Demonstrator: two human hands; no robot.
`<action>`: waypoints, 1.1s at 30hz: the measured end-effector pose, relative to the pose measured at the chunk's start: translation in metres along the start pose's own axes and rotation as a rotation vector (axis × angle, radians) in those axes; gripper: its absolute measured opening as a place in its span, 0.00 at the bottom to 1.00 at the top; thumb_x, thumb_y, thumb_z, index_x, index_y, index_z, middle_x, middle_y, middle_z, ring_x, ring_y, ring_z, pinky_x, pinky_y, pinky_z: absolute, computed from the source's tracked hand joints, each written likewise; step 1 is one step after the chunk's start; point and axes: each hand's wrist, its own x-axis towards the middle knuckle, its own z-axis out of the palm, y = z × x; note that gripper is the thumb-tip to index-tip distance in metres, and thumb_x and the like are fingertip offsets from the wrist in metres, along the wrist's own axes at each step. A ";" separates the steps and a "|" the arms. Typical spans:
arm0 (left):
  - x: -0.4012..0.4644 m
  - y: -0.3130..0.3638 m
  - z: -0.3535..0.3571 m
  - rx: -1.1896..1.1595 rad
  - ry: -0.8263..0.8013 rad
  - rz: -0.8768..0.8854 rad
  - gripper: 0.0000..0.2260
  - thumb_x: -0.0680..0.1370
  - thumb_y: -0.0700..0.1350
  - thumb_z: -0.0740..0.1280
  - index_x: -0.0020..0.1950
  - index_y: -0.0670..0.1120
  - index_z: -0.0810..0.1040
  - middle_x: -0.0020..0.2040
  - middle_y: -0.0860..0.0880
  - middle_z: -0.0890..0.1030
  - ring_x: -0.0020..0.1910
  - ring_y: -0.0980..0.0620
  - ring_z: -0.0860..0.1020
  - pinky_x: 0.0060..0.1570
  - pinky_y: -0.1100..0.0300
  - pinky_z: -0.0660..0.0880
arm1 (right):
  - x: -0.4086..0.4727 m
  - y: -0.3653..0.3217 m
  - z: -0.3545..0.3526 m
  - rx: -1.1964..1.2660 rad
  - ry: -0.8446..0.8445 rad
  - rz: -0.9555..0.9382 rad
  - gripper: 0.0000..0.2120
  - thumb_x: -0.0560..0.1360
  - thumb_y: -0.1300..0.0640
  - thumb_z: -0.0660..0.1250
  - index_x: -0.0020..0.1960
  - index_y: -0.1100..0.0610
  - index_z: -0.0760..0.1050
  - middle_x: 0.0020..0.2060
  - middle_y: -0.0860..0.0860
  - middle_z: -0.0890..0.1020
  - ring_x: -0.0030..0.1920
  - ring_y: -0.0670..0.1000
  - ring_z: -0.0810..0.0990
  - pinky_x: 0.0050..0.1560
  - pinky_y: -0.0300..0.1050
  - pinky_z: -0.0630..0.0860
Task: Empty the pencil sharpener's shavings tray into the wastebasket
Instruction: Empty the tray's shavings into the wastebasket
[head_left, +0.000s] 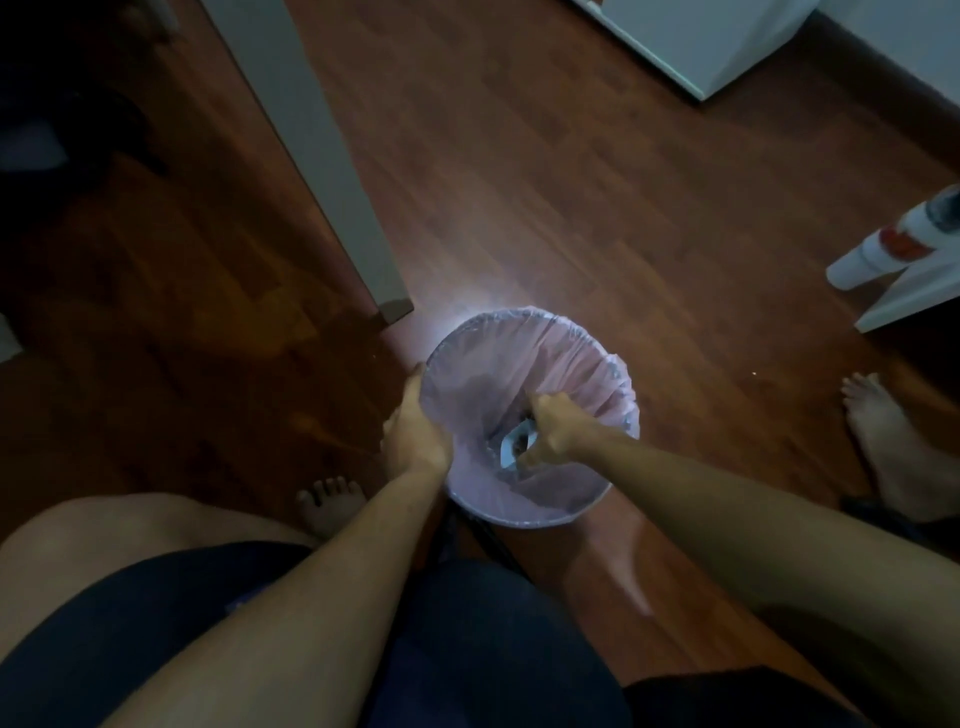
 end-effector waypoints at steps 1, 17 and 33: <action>0.000 0.000 -0.001 0.004 -0.008 -0.003 0.24 0.81 0.44 0.57 0.75 0.62 0.64 0.69 0.41 0.75 0.66 0.37 0.75 0.66 0.50 0.70 | 0.002 -0.001 0.002 -0.017 -0.001 -0.008 0.35 0.58 0.47 0.82 0.61 0.56 0.78 0.53 0.51 0.82 0.52 0.53 0.81 0.50 0.44 0.78; -0.004 0.002 -0.004 0.096 -0.017 0.004 0.32 0.78 0.35 0.58 0.77 0.61 0.60 0.65 0.38 0.77 0.63 0.36 0.76 0.64 0.47 0.73 | 0.017 -0.007 0.013 -0.069 0.033 -0.030 0.35 0.62 0.34 0.67 0.62 0.54 0.81 0.59 0.54 0.82 0.57 0.56 0.79 0.57 0.51 0.78; -0.016 0.054 -0.052 0.345 -0.141 0.101 0.19 0.78 0.51 0.63 0.69 0.50 0.76 0.67 0.44 0.78 0.66 0.39 0.75 0.62 0.54 0.72 | -0.046 -0.053 -0.070 -0.006 0.090 0.015 0.28 0.72 0.39 0.68 0.55 0.64 0.81 0.51 0.58 0.85 0.53 0.57 0.82 0.45 0.45 0.71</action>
